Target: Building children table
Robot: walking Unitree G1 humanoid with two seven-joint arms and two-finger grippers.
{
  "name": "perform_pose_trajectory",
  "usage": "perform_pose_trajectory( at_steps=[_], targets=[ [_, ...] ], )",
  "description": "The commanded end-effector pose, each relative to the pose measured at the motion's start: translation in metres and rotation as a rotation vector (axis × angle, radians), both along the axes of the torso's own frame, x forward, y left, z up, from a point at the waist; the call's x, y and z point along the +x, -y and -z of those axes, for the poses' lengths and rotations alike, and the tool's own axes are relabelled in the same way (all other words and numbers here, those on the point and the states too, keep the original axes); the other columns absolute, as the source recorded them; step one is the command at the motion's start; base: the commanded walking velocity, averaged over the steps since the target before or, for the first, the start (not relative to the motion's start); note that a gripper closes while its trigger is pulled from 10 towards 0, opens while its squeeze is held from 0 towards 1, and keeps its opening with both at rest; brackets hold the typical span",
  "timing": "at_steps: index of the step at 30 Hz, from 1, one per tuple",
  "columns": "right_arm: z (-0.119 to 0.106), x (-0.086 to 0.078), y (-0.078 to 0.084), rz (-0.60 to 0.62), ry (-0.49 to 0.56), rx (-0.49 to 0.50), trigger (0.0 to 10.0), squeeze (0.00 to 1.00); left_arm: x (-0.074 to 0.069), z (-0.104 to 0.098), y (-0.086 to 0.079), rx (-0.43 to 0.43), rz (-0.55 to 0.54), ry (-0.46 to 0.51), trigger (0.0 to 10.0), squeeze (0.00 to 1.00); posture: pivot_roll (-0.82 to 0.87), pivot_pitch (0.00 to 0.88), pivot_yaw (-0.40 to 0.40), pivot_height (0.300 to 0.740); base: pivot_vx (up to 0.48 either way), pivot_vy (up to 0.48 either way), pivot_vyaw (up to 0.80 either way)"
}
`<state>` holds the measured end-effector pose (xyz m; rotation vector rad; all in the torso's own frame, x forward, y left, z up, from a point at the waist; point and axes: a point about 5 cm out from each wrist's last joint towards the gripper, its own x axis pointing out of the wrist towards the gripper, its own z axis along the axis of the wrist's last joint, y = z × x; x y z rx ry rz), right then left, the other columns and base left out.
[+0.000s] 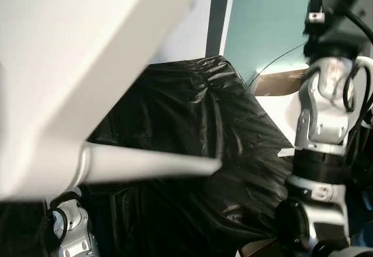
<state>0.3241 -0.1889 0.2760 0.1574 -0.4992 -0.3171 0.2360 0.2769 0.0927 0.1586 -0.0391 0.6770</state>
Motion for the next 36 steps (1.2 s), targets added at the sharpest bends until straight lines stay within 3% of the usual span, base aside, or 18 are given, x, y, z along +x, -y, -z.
perform_pose_trajectory(
  at_steps=[1, 3, 11, 19, 27, 29, 30, 32, 36],
  targets=[
    [0.007, 0.0, 0.009, 0.019, -0.026, 0.077, 0.0, 0.0, -0.009, -0.003, -0.011, 0.019, -0.281, 0.043, 10.0, 0.0, 0.06, 0.0, 0.064, 0.74, 0.0, 0.0, 0.0],
    [0.029, -0.006, 0.019, 0.083, -0.099, 0.083, 0.0, 0.0, -0.006, -0.004, -0.008, 0.023, -0.259, 0.042, 10.0, 0.0, 0.06, 0.0, 0.068, 0.74, 0.0, 0.0, 0.0],
    [0.058, -0.008, 0.033, 0.193, -0.253, 0.08, 0.0, 0.0, -0.003, -0.005, 0.002, 0.04, -0.194, 0.034, 10.0, 0.0, 0.05, 0.0, 0.081, 0.74, 0.0, 0.0, 0.0],
    [0.053, 0.011, 0.034, 0.238, -0.313, 0.045, 0.0, 0.0, -0.003, -0.004, 0.003, 0.045, -0.164, 0.022, 10.0, 0.0, 0.06, 0.0, 0.086, 0.74, 0.0, 0.0, 0.0],
    [0.048, 0.025, 0.031, 0.245, -0.351, 0.077, 0.0, 0.0, -0.004, -0.002, 0.005, 0.044, -0.159, 0.016, 10.0, 0.0, 0.06, 0.0, 0.085, 0.74, 0.0, 0.0, 0.0],
    [0.026, 0.045, 0.016, 0.178, -0.342, 0.025, 0.0, 0.0, -0.003, -0.001, 0.009, 0.044, -0.145, 0.01, 10.0, 0.0, 0.07, 0.0, 0.079, 0.74, 0.0, 0.0, 0.0],
    [0.026, 0.045, 0.016, 0.178, -0.342, 0.025, 0.0, 0.0, -0.003, -0.001, 0.009, 0.044, -0.145, 0.01, 10.0, 0.0, 0.07, 0.0, 0.079, 0.74, 0.0, 0.0, 0.0],
    [0.012, 0.061, 0.005, 0.1, -0.351, -0.043, 0.0, 0.0, -0.001, -0.001, 0.013, 0.041, -0.132, 0.01, 10.0, 0.0, 0.08, 0.0, 0.073, 0.74, 0.0, 0.0, 0.0],
    [0.018, 0.073, 0.001, 0.032, -0.421, -0.121, 0.0, 0.0, 0.0, 0.002, 0.018, 0.021, -0.105, 0.003, 10.0, 0.0, 0.09, 0.0, 0.068, 0.74, 0.0, 0.0, 0.0]
  ],
)
